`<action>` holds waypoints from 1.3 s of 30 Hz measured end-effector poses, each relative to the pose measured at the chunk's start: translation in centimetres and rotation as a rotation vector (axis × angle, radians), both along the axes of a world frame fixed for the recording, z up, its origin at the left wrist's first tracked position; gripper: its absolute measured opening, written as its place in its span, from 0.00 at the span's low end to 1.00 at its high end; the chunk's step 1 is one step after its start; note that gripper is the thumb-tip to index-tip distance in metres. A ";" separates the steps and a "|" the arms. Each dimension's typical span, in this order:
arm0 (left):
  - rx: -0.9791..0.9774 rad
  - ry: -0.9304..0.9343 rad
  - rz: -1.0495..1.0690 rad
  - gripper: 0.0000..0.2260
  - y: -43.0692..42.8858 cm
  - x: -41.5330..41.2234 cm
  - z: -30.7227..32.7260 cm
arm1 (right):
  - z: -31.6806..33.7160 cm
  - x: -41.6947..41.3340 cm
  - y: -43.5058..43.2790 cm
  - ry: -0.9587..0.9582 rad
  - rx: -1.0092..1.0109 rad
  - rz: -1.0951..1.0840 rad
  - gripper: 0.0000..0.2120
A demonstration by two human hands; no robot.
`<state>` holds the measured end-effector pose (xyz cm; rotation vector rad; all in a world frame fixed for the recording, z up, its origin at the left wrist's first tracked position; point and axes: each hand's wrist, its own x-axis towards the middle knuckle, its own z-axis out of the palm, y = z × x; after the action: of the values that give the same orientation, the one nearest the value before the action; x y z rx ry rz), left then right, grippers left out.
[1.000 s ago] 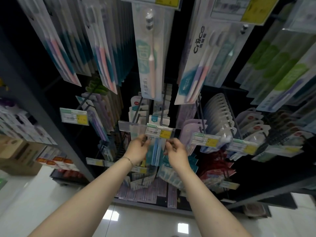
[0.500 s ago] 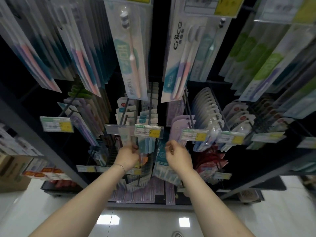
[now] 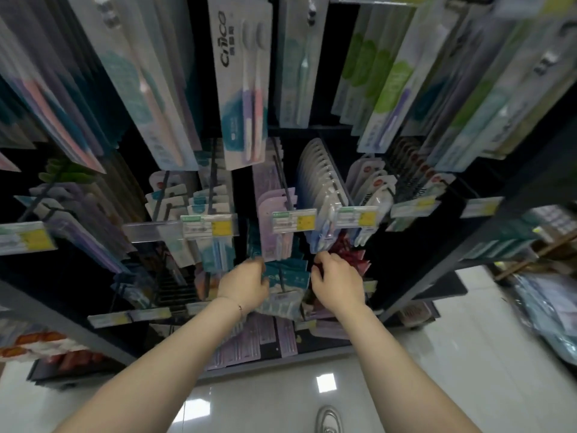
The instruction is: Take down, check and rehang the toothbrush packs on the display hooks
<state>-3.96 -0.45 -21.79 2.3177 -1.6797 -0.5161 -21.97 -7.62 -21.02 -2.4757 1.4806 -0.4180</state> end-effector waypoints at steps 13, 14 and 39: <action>-0.053 -0.119 -0.030 0.13 -7.7 -9.7 1.4 | 0.9 -8.2 -7.4 0.006 0.000 -0.058 0.15; -0.047 -0.120 -0.026 0.12 -8.4 -10.3 1.3 | 0.9 -8.7 -8.1 0.010 -0.004 -0.057 0.15; -0.102 0.405 0.242 0.13 -18.8 -16.1 -2.9 | 0.3 -12.1 -18.7 -0.352 0.388 0.002 0.11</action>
<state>-20.09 -19.21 -24.69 2.1245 -1.1948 -0.7657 -34.07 -26.34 -20.67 -1.9839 1.2743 -0.4840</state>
